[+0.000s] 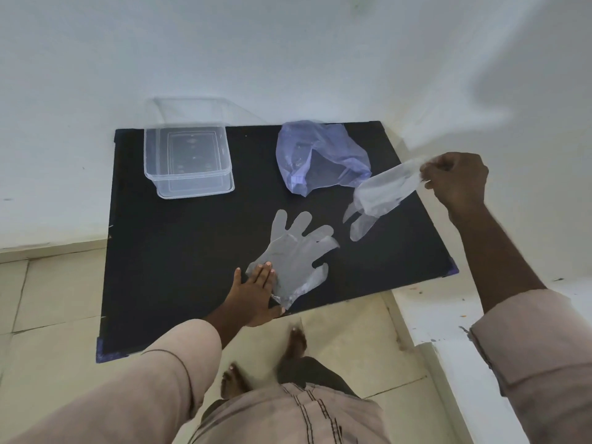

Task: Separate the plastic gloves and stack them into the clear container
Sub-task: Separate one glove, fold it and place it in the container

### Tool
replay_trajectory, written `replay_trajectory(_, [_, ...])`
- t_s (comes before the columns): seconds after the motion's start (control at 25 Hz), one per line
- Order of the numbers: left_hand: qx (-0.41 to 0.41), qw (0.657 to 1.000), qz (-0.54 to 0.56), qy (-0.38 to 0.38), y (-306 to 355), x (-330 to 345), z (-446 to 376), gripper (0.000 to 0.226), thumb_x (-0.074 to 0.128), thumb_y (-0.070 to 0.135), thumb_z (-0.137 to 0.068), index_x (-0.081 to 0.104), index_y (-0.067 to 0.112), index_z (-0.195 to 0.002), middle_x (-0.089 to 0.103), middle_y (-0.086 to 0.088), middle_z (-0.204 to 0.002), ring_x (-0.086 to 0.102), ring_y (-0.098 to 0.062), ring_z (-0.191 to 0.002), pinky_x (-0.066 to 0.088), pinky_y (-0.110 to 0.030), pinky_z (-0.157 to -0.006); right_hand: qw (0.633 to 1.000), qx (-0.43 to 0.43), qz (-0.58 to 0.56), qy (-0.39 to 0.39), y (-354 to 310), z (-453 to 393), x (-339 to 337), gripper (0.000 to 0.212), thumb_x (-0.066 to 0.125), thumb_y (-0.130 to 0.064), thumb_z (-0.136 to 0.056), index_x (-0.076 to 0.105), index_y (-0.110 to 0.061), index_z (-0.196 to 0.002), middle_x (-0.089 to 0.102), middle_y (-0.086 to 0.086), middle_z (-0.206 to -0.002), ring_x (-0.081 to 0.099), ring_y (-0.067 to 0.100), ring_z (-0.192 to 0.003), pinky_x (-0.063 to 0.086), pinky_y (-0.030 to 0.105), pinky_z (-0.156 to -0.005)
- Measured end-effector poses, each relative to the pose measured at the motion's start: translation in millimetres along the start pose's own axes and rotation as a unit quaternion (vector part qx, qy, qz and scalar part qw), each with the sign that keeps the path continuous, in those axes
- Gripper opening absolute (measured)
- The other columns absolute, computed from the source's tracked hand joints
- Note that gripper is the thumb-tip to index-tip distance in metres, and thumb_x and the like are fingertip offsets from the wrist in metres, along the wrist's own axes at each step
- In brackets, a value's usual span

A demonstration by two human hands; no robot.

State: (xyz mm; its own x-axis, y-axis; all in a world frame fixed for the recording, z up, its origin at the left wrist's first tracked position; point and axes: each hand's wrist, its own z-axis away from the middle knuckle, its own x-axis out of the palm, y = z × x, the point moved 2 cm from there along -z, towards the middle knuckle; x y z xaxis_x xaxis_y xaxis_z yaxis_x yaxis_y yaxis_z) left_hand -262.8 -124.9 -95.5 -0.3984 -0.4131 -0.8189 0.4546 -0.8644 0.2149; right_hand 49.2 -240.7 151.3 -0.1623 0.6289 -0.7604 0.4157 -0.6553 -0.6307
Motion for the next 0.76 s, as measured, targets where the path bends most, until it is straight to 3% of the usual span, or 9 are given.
replay_trajectory(0.12, [-0.015,0.999,0.027,-0.011,4,-12,0,0.088,0.027,0.068,-0.091,0.004,0.011,-0.155,0.000,-0.009,-0.165,0.001,-0.027,-0.151,0.003,-0.060,-0.117,0.997,0.045,-0.056,-0.023,-1,0,-1,0.010,0.065,-0.015,-0.078,0.070,-0.012,-0.069,0.070,0.013,-0.072,0.065,0.024,-0.061,0.052,0.032,-0.062])
replay_trajectory(0.2, [-0.029,0.997,0.072,0.011,9,-33,2,0.076,0.035,0.062,-0.092,0.025,0.012,-0.149,0.022,-0.010,-0.161,0.023,-0.030,-0.146,0.017,-0.057,-0.116,0.994,0.074,-0.075,-0.031,0,5,11,0.015,0.066,-0.014,-0.076,0.067,-0.018,-0.061,0.067,0.009,-0.062,0.062,0.021,-0.056,0.052,0.033,-0.060])
replay_trajectory(0.28, [-0.048,0.987,0.119,0.097,25,-66,7,0.066,0.043,0.060,-0.091,0.037,0.018,-0.142,0.038,-0.006,-0.152,0.041,-0.027,-0.135,0.034,-0.051,-0.110,0.991,0.088,-0.089,-0.037,6,8,26,0.010,0.067,-0.014,-0.076,0.069,-0.015,-0.067,0.067,0.008,-0.062,0.062,0.020,-0.055,0.055,0.034,-0.062])
replay_trajectory(0.36, [-0.051,0.951,0.179,0.246,51,-102,12,0.065,0.054,0.057,-0.086,0.042,0.022,-0.139,0.043,-0.004,-0.146,0.045,-0.023,-0.128,0.043,-0.045,-0.103,0.986,0.099,-0.131,-0.035,12,11,40,0.001,0.069,-0.015,-0.079,0.069,-0.014,-0.079,0.070,0.011,-0.075,0.064,0.022,-0.063,0.055,0.033,-0.063])
replay_trajectory(0.44, [-0.022,0.897,0.227,0.378,86,-133,12,0.067,0.066,0.056,-0.076,0.049,0.024,-0.133,0.048,-0.002,-0.138,0.048,-0.020,-0.121,0.047,-0.040,-0.097,0.974,0.131,-0.183,-0.019,16,13,52,0.014,0.071,-0.016,-0.081,0.065,-0.013,-0.093,0.071,0.011,-0.088,0.068,0.023,-0.071,0.056,0.030,-0.063])
replay_trajectory(0.48, [-0.016,0.886,0.228,0.403,104,-144,8,0.071,0.070,0.058,-0.071,0.049,0.025,-0.131,0.049,-0.001,-0.136,0.048,-0.018,-0.119,0.046,-0.037,-0.096,0.967,0.153,-0.204,-0.016,17,15,58,0.020,0.071,-0.017,-0.082,0.063,-0.012,-0.099,0.070,0.011,-0.093,0.070,0.023,-0.075,0.058,0.030,-0.064])
replay_trajectory(0.6, [-0.031,0.898,0.218,0.381,146,-163,-11,0.083,0.077,0.058,-0.064,0.044,0.027,-0.133,0.047,-0.001,-0.138,0.046,-0.019,-0.120,0.042,-0.034,-0.096,0.937,0.210,-0.279,-0.015,21,19,70,0.024,0.070,-0.017,-0.083,0.060,-0.010,-0.104,0.071,0.014,-0.096,0.072,0.026,-0.080,0.059,0.032,-0.068])
replay_trajectory(0.76, [-0.071,0.873,0.276,0.395,159,-167,-28,0.051,0.079,0.038,-0.072,0.059,0.026,-0.117,0.057,0.002,-0.123,0.059,-0.016,-0.101,0.055,-0.031,-0.081,0.911,0.251,-0.327,-0.005,26,23,75,0.023,0.068,-0.016,-0.083,0.061,-0.007,-0.103,0.071,0.016,-0.095,0.071,0.028,-0.078,0.059,0.033,-0.067])
